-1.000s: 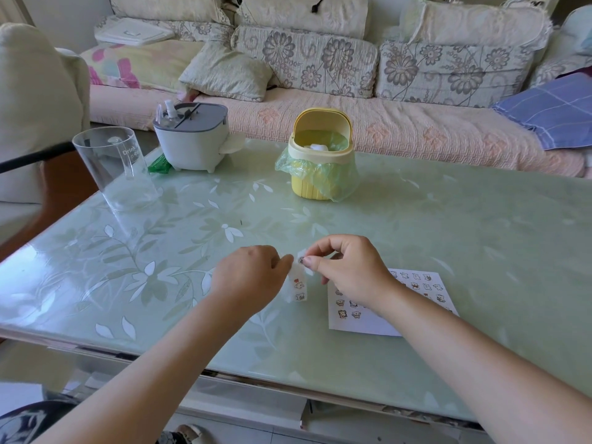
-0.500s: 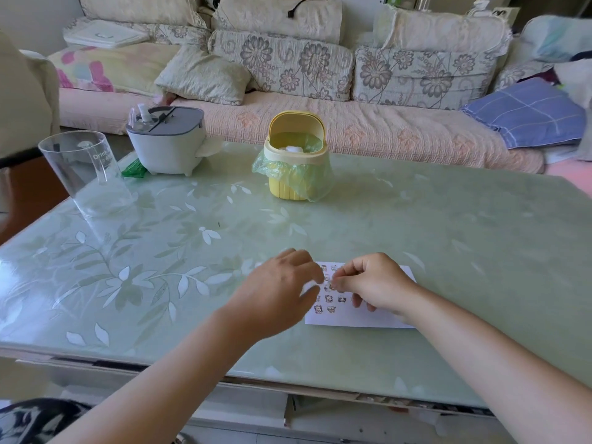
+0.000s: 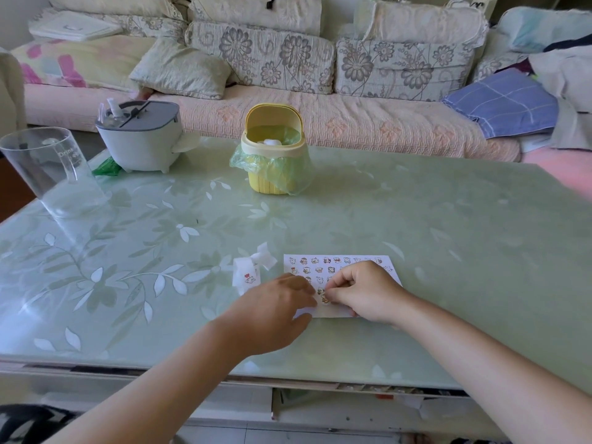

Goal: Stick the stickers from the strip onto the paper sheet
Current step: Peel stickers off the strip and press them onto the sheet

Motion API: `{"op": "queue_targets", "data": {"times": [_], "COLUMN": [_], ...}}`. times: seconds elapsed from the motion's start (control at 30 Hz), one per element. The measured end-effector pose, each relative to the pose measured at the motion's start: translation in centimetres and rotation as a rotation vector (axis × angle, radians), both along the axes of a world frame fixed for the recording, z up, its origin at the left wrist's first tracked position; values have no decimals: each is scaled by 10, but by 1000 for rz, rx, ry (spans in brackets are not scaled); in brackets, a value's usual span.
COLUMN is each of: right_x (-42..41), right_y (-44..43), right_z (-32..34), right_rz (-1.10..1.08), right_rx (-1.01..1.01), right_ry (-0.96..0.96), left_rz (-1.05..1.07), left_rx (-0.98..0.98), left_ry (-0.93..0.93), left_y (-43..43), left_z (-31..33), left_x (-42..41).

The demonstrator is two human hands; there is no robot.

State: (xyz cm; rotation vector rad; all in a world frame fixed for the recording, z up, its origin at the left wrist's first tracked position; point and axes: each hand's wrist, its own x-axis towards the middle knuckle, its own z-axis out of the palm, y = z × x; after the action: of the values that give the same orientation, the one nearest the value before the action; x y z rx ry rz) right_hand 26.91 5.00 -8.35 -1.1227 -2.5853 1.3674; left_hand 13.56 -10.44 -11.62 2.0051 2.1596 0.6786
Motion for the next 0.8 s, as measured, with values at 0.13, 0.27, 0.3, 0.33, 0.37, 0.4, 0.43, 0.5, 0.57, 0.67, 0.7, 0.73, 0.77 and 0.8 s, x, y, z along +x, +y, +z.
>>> {"op": "queue_targets", "data": {"times": [0.13, 0.27, 0.3, 0.33, 0.37, 0.4, 0.43, 0.5, 0.57, 0.67, 0.7, 0.73, 0.77, 0.8], "right_x": [-3, -4, -5, -5, -5, -5, -6, -6, -8, -11, -13, -14, -14, -15], "right_y": [-1, -2, -2, -2, -3, -3, -4, -5, -7, -10, -11, -12, -13, -13], "right_z": [-5, -4, -4, -4, -4, -4, -3, -3, -3, -4, -4, -3, -2, -1], "right_rz": [13, 11, 8, 3, -2, -5, -7, -10, -16, -36, -39, -40, -37, -31], "right_rx": [67, 86, 89, 92, 95, 97, 101, 120, 150, 204, 221, 241, 266, 296], "right_ry": [-18, -40, -43, -46, -49, -54, -61, -82, -106, -146, -160, -178, -199, -221], "left_rz": [12, 11, 14, 16, 16, 16, 15, 14, 12, 16, 21, 23, 24, 26], "left_rx": [-8, -8, -9, -6, -3, 1, 4, 6, 9, 16, 22, 28, 29, 27], "left_ry": [-9, -14, -15, -15, -14, -13, -12, -12, -7, 24, 33, 38, 42, 44], "left_y": [0, 0, 0, 0, 0, 0, 1, 1, 1, 0, -1, -1, -2, -2], "left_z": [-1, -3, -3, -4, -4, -4, -4, -5, -5, -6, -7, -7, -7, -7], "left_x": [-2, -4, -5, -5, -5, -5, -5, -5, -4, -1, 0, 1, 1, 2]}}
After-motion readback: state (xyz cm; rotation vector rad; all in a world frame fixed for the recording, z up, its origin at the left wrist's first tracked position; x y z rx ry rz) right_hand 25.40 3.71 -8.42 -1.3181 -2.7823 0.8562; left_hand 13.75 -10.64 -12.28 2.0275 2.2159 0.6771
